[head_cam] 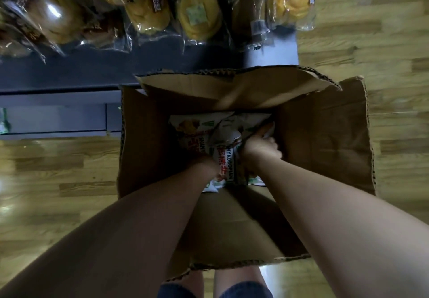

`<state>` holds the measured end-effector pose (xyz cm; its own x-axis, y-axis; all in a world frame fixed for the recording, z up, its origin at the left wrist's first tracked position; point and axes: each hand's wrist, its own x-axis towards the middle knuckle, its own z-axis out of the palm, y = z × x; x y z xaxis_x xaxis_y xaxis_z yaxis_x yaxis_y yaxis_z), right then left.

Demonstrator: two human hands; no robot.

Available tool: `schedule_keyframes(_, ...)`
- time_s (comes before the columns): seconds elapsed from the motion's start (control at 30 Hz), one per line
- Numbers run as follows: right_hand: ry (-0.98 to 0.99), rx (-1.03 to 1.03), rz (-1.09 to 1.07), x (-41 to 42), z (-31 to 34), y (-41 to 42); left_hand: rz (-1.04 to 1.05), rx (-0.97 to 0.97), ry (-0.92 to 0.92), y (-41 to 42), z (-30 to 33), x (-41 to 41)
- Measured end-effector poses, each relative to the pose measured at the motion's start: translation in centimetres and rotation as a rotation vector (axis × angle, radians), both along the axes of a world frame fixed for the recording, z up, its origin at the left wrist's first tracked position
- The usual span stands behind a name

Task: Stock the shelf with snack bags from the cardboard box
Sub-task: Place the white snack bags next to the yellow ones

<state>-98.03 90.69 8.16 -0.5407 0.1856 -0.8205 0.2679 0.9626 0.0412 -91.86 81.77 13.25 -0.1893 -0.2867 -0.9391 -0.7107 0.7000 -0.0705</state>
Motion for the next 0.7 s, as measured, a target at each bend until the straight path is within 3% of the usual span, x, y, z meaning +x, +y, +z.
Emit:
schedule_keyframes(0.07, 0.009, 0.01, -0.027, 0.2, -0.6, -0.3, 0.044, -0.013, -0.037, 0.0, -0.6, 0.0)
schedule_keyframes(0.2, 0.026, 0.052, -0.024, 1.4, -1.8, -0.8, -0.082, -0.034, -0.033, 0.1, -1.2, -0.1)
schedule_keyframes(0.47, 0.081, 0.054, 0.126, 1.5, -2.4, 0.2, 0.049, -0.039, 0.09, -0.3, -2.2, 0.6)
schedule_keyframes(0.53, 0.044, 0.049, 0.153, 0.9, -1.6, 0.2, 0.084, -0.036, 0.047, -0.5, -1.7, 1.1)
schedule_keyframes(0.63, 0.008, 0.052, 0.112, 0.2, -0.6, 0.3, 0.033, -0.045, 0.021, -1.1, -0.6, 0.8)
schedule_keyframes(0.7, 0.021, 0.053, 0.075, -0.1, -0.1, 0.5, 0.138, -0.07, 0.039, -1.1, 0.2, 0.6)
